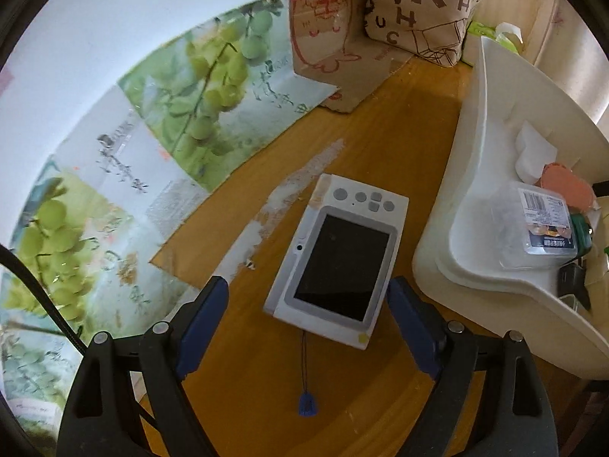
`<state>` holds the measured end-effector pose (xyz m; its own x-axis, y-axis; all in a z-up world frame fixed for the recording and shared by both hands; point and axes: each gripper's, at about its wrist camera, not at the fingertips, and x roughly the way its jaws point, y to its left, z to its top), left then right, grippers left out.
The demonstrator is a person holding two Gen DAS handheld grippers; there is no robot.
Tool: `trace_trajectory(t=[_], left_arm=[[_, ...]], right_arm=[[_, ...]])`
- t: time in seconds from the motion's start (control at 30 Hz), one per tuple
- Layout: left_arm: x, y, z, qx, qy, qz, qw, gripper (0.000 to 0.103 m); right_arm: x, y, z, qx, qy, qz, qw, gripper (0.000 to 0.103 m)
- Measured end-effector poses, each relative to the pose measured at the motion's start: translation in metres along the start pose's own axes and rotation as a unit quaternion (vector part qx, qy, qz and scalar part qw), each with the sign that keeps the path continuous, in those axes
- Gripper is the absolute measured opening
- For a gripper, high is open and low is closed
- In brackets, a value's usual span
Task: Organize rigid objects
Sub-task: 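Move the open left gripper to the white handheld screen device, then grasp the white screen device with the left gripper while the right gripper releases the tray rim, then carry the screen device with the left gripper into the tray and release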
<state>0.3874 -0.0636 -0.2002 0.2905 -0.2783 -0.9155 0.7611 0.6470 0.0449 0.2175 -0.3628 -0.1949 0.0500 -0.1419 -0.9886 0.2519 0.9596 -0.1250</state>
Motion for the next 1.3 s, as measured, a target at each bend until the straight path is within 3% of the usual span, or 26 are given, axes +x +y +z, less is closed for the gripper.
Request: trace_trajectory(t=[0.23,0.43,0.5,0.57,0.63,0.83,0.97,1.17,1.3], left_arm=[[0.012,-0.002,0.001,0.014,-0.010,-0.009,0.9998,0.088],[0.016,0.000,0.002,0.008,-0.042,-0.011,0.9990,0.087],[0.015,0.002,0.000,0.010,-0.052,-0.022,0.9983,0.082],[0.014,0.001,-0.001,0.013,-0.058,-0.035,0.9976,0.072],[0.013,-0.002,-0.001,0.022,-0.066,-0.047,0.9965,0.062],[0.009,-0.006,-0.008,0.020,-0.066,-0.040,0.9968,0.060],[0.002,-0.014,-0.024,0.022,-0.062,-0.012,0.9978,0.060],[-0.019,-0.018,-0.054,-0.049,-0.060,-0.012,0.9969,0.060],[-0.045,-0.025,-0.070,-0.117,-0.079,-0.007,0.9900,0.060]], right_arm=[[-0.004,-0.007,-0.009,0.008,-0.015,0.009,1.000,0.023],[-0.026,-0.009,-0.017,0.024,-0.045,0.008,0.999,0.042],[-0.035,-0.008,-0.020,0.027,-0.057,0.009,0.998,0.051],[-0.045,-0.007,-0.023,0.029,-0.067,0.006,0.997,0.054],[-0.052,-0.007,-0.028,0.034,-0.074,0.005,0.997,0.054],[-0.064,-0.007,-0.041,0.043,-0.082,0.005,0.996,0.054],[-0.068,-0.009,-0.043,0.044,-0.087,0.010,0.995,0.054],[-0.075,-0.006,-0.036,0.027,-0.100,0.032,0.994,0.054],[-0.083,0.003,-0.030,0.008,-0.110,0.057,0.992,0.054]])
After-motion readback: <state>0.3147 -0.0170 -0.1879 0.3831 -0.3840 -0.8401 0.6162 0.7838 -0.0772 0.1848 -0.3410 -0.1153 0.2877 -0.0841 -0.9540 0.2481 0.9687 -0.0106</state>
